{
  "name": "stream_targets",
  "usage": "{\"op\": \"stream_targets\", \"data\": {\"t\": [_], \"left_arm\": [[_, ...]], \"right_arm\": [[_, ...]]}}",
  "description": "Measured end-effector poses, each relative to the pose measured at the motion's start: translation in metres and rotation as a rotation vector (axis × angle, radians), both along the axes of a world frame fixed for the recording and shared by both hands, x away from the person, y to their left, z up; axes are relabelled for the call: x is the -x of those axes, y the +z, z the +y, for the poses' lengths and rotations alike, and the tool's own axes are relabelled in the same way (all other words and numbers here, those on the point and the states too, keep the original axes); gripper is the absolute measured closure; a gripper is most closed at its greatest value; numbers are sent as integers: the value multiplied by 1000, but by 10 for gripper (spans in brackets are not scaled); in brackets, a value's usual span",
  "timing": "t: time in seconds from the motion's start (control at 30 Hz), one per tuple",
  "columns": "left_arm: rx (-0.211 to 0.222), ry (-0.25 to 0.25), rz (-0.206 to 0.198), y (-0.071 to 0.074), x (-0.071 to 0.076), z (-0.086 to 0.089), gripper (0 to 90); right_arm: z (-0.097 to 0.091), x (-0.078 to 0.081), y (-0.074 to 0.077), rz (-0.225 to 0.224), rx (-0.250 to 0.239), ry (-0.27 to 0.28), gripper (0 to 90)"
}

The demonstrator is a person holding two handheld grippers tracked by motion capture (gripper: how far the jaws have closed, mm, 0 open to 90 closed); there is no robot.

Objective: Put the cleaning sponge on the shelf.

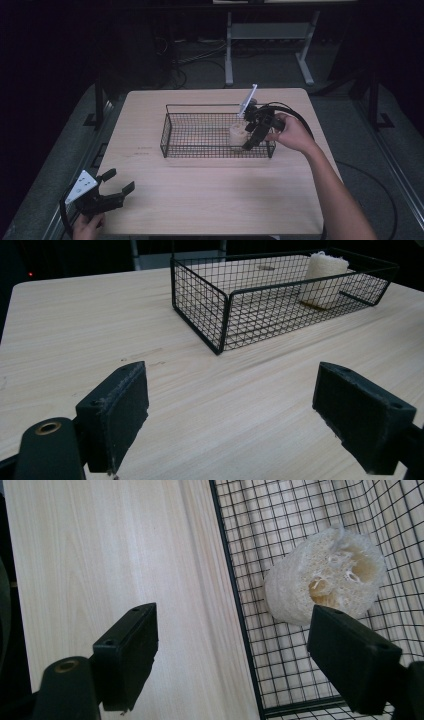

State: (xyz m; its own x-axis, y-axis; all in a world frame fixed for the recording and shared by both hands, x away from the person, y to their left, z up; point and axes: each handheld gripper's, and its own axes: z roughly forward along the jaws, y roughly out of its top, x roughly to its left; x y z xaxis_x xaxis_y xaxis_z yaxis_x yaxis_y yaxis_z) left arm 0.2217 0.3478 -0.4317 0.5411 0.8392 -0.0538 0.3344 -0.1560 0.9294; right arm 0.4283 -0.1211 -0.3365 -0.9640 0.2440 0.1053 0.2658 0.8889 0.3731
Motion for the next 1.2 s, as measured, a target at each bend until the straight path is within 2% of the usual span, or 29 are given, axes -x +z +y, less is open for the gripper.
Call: {"op": "stream_targets", "data": {"t": [0.53, 1.13, 1.2], "left_arm": [[-1, -1, 0, 0, 0, 0, 139], [0, 0, -1, 1, 1, 0, 139], [0, 0, -1, 1, 1, -1, 140]], "right_arm": [[-5, 13, -8, 9, 11, 10, 177], [-12, 34, -19, 8, -17, 23, 157], [-12, 37, -21, 14, 4, 25, 158]]}}
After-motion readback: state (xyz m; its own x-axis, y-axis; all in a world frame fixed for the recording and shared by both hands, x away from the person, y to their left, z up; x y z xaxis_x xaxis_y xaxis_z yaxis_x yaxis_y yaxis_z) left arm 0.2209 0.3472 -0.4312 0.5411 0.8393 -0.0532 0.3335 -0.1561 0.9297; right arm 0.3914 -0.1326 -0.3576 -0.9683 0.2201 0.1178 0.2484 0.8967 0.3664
